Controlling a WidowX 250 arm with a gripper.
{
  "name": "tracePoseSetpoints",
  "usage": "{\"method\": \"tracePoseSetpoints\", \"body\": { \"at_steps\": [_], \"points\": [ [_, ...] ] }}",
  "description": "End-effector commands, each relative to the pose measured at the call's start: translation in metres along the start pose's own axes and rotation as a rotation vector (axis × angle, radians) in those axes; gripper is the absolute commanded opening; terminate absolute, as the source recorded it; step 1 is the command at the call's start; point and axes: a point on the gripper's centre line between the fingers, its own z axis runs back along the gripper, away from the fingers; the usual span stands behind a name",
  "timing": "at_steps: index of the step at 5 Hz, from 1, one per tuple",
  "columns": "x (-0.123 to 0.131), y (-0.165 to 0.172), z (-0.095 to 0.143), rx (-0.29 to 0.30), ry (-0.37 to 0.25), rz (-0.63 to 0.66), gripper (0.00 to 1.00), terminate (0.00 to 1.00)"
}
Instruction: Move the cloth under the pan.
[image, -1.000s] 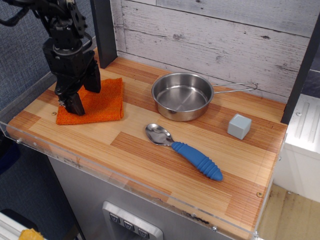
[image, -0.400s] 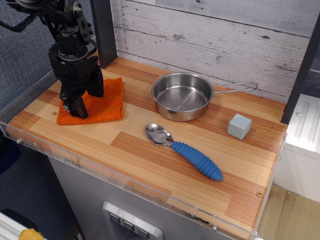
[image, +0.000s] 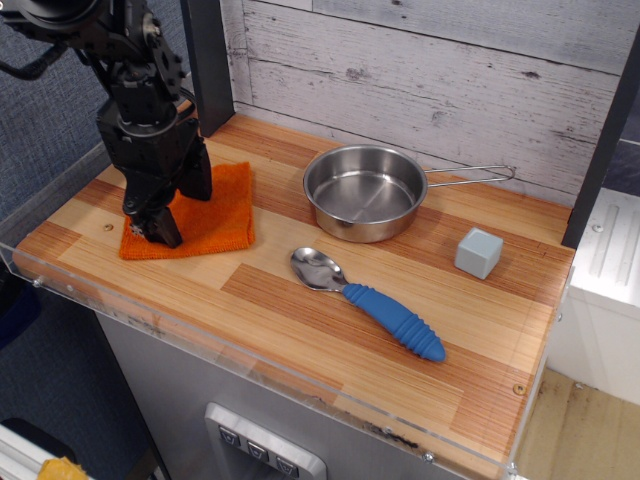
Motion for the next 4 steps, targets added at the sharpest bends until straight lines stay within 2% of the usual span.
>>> {"method": "tracePoseSetpoints", "body": {
  "at_steps": [1, 4],
  "points": [
    [-0.032, 0.003, 0.003, 0.002, 0.029, -0.053, 1.00, 0.00],
    [-0.081, 0.018, 0.000, 0.030, 0.072, -0.137, 1.00, 0.00]
  ]
}}
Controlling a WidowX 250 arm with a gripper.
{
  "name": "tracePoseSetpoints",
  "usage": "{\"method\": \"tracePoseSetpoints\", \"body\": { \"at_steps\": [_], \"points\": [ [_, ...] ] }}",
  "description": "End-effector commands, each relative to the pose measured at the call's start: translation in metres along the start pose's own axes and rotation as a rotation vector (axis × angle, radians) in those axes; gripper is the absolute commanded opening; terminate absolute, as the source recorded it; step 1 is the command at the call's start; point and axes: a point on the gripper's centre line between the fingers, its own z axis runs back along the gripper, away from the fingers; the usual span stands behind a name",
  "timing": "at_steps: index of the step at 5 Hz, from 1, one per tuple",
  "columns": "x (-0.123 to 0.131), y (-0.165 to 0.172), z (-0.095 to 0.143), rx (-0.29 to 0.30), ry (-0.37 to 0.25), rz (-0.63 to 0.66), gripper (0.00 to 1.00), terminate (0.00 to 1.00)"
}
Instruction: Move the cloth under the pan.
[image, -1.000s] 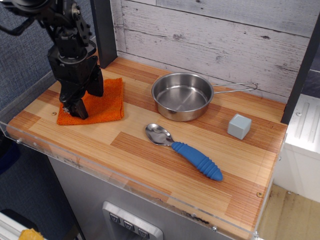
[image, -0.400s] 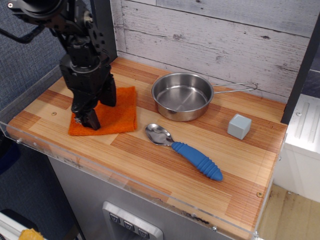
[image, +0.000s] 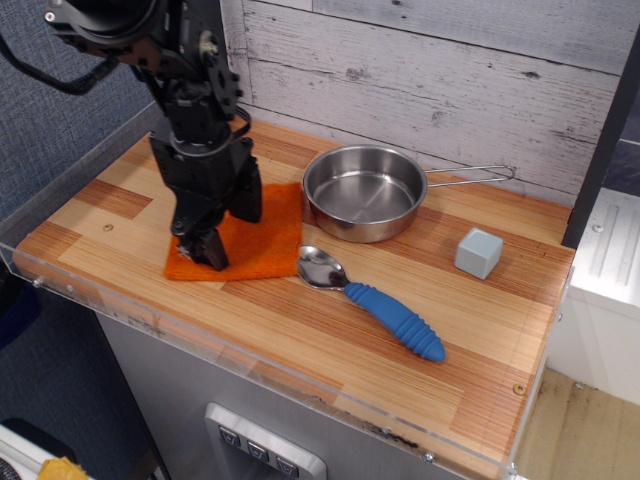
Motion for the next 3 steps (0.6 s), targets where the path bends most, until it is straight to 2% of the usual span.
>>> {"method": "tracePoseSetpoints", "body": {
  "at_steps": [1, 3],
  "points": [
    [-0.046, 0.012, -0.001, 0.025, 0.037, -0.063, 1.00, 0.00],
    [-0.091, 0.019, 0.001, 0.033, 0.062, -0.148, 1.00, 0.00]
  ]
}}
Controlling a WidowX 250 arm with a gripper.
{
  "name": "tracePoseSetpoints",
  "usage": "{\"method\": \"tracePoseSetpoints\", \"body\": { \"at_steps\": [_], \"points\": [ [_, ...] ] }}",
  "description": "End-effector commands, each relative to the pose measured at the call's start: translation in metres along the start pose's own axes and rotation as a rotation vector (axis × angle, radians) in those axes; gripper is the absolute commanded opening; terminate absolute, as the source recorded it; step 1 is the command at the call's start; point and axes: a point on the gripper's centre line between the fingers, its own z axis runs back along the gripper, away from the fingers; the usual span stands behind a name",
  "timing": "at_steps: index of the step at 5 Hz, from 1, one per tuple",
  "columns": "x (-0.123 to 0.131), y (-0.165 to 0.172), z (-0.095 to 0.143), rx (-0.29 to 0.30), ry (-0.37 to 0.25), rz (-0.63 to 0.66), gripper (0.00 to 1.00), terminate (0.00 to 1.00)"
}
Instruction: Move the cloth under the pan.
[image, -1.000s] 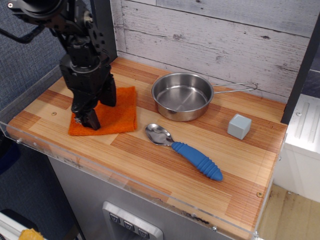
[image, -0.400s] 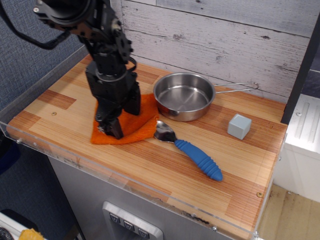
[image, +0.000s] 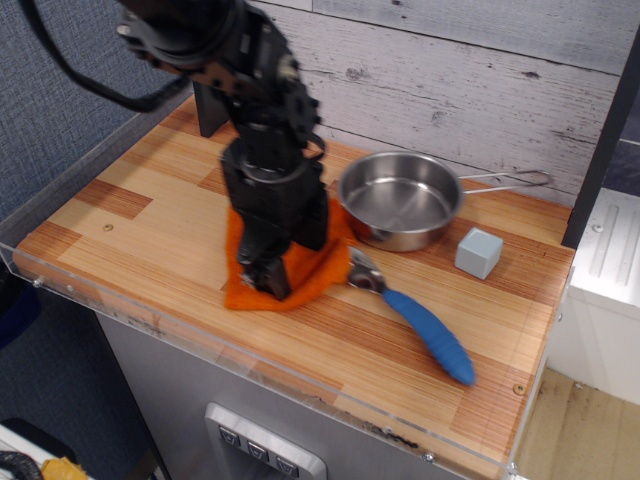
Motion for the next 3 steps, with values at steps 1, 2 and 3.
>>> {"method": "tracePoseSetpoints", "body": {
  "at_steps": [1, 2, 3],
  "points": [
    [-0.046, 0.010, 0.002, 0.015, 0.033, -0.085, 1.00, 0.00],
    [-0.048, 0.010, 0.005, 0.009, 0.036, -0.084, 1.00, 0.00],
    [-0.036, 0.009, 0.017, -0.027, 0.058, -0.014, 1.00, 0.00]
  ]
}}
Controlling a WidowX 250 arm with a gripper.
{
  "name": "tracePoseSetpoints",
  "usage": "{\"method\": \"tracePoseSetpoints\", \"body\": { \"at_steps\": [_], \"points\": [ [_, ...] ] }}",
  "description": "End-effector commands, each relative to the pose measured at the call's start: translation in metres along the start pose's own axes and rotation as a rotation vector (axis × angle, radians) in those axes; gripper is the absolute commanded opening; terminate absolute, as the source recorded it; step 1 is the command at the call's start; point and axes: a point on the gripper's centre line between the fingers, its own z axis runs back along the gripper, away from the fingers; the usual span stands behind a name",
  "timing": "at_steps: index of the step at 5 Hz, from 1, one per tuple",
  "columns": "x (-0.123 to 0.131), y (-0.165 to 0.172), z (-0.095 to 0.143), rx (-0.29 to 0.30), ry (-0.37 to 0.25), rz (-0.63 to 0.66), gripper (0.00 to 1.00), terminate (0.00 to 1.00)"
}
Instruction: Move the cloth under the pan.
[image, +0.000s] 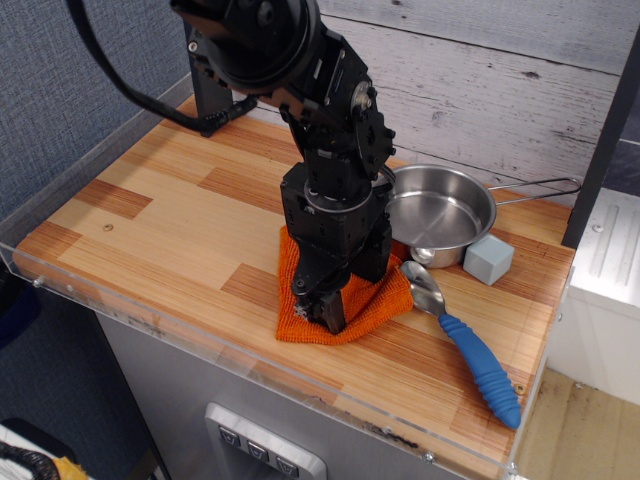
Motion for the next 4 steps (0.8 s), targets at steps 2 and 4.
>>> {"method": "tracePoseSetpoints", "body": {
  "at_steps": [2, 4],
  "points": [
    [0.024, 0.009, 0.041, -0.085, 0.009, 0.162, 1.00, 0.00],
    [0.022, 0.002, 0.062, -0.118, 0.008, 0.192, 1.00, 0.00]
  ]
}}
